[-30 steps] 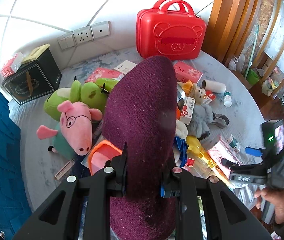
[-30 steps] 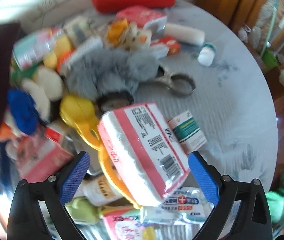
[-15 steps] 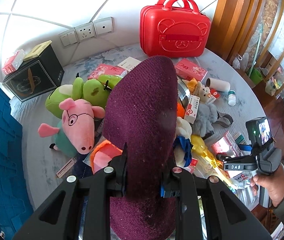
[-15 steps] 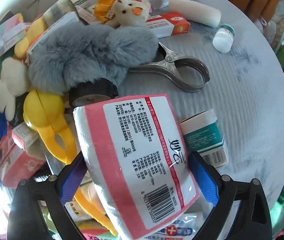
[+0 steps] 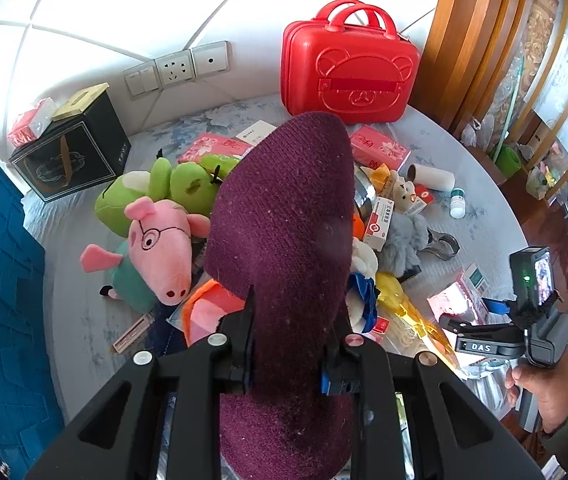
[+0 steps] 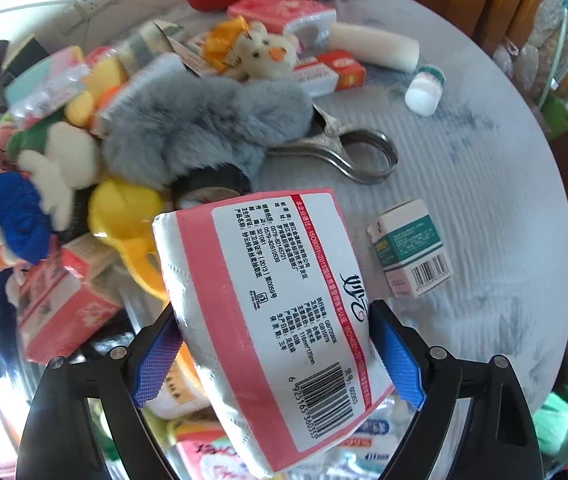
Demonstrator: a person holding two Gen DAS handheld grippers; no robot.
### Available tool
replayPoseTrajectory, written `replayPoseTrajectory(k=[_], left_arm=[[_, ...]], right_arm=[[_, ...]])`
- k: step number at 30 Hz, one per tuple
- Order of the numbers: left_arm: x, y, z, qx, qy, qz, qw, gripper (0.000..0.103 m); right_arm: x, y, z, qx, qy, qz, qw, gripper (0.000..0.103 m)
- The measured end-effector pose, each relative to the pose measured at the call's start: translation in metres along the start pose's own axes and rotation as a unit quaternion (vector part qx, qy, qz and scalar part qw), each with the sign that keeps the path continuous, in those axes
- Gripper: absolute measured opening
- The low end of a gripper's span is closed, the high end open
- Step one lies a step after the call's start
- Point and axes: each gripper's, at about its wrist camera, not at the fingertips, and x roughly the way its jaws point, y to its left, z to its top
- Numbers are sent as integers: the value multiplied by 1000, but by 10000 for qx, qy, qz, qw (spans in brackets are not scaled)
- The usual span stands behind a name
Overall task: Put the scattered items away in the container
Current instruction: 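Carry the maroon hat and pink tissue pack with both grippers over the blue crate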
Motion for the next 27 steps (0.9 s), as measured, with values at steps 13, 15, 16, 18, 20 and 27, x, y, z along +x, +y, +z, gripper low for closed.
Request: replayPoseTrajectory(k=[13,15,16,18,20,27], left_arm=[[-64,19,-1,199,-465,14,9987,22],[-76,24,-2,218,-513,-16,9984,22],[-81,27,-3,242,-550,-18,9982,22],[-93,33,-4,310,-656,1,9974,22],[-105,41,-6,353,-764,5,9965,22],[-144,80,-14,260,-1035,-79,9943,22]], right_arm=[[-127,74,15,-22,-1129,218,9934,90],[-143,87,14,13,-1265,219,9917,90],[-151,94,12,36,-1332,222,9908,90],[-168,111,8,48,-1459,252,9890,90],[-181,126,3,13,-1557,246,9875,90],[-230,182,-13,-87,-1912,269,9811,90]])
